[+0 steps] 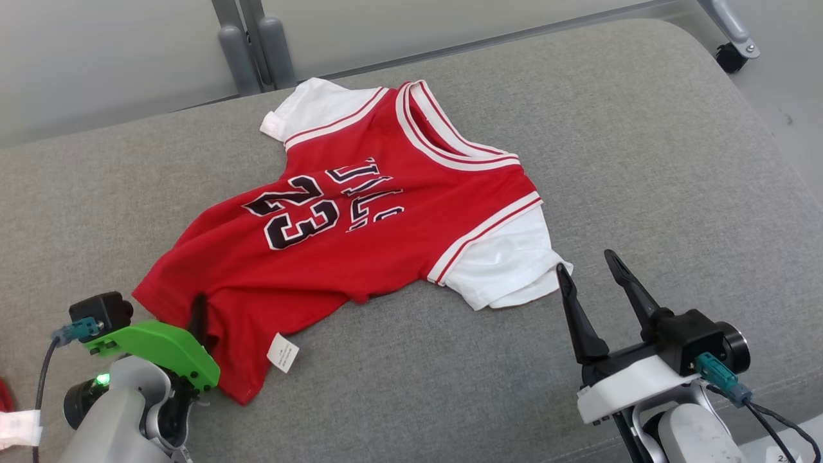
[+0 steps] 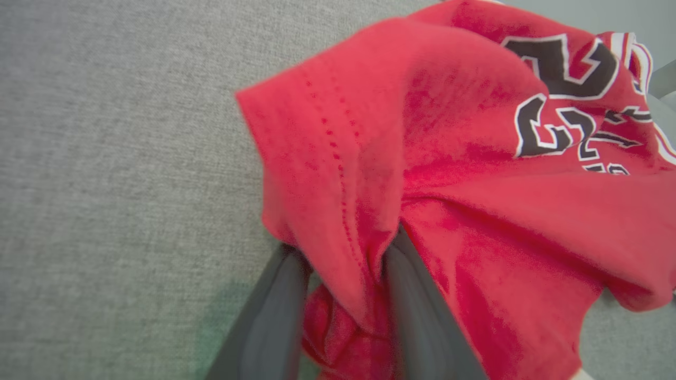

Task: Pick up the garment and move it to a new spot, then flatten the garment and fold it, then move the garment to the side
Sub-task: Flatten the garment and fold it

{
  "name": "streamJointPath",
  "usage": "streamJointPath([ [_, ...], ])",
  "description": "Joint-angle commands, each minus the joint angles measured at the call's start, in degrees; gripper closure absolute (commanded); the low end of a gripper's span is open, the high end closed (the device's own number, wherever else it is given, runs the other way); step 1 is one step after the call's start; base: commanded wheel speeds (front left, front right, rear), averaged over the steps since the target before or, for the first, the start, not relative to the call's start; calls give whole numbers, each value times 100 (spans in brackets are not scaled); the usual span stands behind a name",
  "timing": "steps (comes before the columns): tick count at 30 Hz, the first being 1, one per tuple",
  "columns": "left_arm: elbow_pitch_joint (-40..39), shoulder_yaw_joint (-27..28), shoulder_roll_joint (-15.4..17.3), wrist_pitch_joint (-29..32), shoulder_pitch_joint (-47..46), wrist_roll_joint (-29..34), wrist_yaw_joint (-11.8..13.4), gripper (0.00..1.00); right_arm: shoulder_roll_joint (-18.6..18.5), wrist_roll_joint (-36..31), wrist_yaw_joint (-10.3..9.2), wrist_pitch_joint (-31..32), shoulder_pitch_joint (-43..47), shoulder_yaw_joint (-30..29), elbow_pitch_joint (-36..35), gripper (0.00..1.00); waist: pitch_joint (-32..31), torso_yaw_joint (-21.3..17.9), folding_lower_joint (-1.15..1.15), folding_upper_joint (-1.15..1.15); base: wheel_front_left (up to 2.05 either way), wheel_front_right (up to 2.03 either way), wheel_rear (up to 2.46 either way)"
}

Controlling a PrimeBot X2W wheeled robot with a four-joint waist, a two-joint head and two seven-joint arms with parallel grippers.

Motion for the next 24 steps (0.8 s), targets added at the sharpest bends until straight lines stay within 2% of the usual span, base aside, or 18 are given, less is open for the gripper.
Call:
streamJointPath([
  [1, -45, 2, 96, -239, 13, 128, -36, 0, -37, -36, -8, -17, -74, -4, -15, 0, -89, -37, 0, 0, 0, 0, 0],
  [3, -123, -27, 97, -621, 259, 272, 37, 0, -112, -124, -8, -17, -32, -26, -26, 0, -187, -11, 0, 0, 0, 0, 0],
  [5, -443, -32, -28, -1112, 493, 350, 79, 0, -146, -165, -8, -17, 53, -102, -44, 0, -290, 65, 0, 0, 0, 0, 0],
  [7, -879, -22, -84, -1387, 802, 608, 224, 0, -173, -205, -8, -17, 154, -198, -53, 0, -416, 175, 0, 0, 0, 0, 0],
  [12, -2583, 372, -488, -1491, 1897, 1330, 624, 0, -255, -273, -8, -17, 421, -428, -157, 0, -738, 570, 0, 0, 0, 0, 0],
  [14, -3203, 630, -655, -1487, 2371, 1800, 672, 0, -271, -293, -8, -17, 507, -530, -211, 0, -796, 737, 0, 0, 0, 0, 0],
  [17, -3604, 953, -889, -1483, 2969, 2288, 585, 0, -275, -331, -7, -17, 614, -602, -243, 0, -860, 888, 0, 0, 0, 0, 0],
  [20, -3680, 1312, -1029, -1484, 3289, 2740, 486, 0, -250, -371, -8, -17, 645, -690, -257, 0, -881, 995, 0, 0, 0, 0, 0],
  [24, -3771, 1738, -1174, -1484, 3517, 3107, 112, 0, -211, -417, -8, -17, 684, -729, -175, 0, -853, 1073, 0, 0, 0, 0, 0],
])
